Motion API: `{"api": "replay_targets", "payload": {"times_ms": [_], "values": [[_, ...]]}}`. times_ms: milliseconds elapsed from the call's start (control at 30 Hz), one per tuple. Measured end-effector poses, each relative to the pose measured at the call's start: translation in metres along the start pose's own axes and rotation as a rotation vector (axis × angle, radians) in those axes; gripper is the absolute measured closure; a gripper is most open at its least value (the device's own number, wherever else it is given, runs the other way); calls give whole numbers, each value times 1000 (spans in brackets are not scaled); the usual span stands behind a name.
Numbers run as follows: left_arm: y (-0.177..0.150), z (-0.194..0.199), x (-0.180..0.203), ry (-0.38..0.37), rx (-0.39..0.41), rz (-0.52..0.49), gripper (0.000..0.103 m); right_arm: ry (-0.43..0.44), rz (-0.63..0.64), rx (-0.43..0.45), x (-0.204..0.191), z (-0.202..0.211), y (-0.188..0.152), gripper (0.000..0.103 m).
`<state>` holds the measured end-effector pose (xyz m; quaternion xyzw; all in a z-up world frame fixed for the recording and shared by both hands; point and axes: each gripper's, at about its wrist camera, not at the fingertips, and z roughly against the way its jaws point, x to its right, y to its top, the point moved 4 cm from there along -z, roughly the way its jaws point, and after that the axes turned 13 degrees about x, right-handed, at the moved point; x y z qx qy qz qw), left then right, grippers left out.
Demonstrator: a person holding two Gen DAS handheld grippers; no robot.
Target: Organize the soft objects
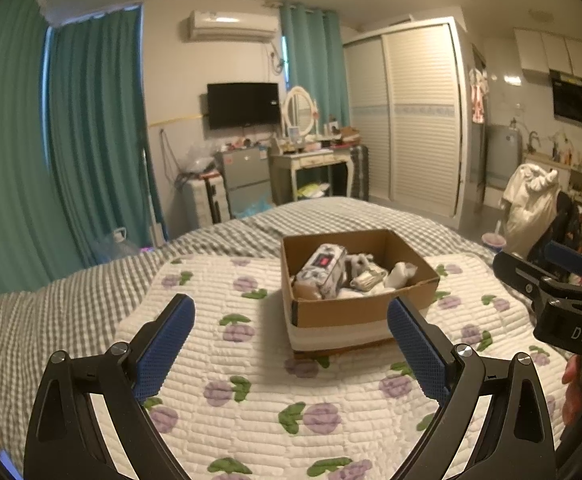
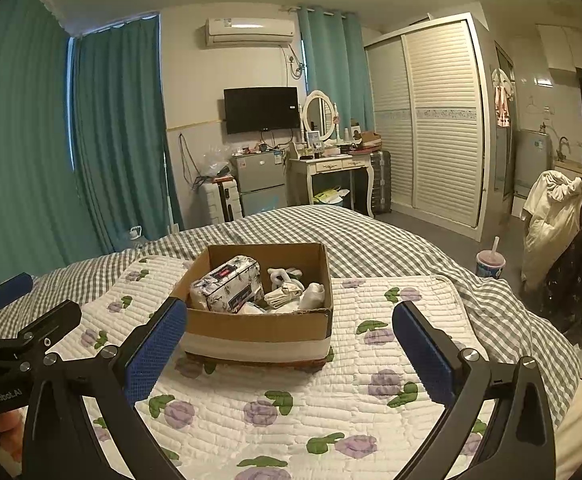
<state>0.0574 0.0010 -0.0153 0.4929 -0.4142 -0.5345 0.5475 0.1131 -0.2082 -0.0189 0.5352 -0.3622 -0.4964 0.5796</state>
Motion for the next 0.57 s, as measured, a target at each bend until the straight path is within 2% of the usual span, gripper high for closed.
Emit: {"api": "replay_targets", "payload": {"times_ms": [567], "values": [[-1,0,2,-3,-13,16,4,10,5,-12,-3,-2,-4,0]]}}
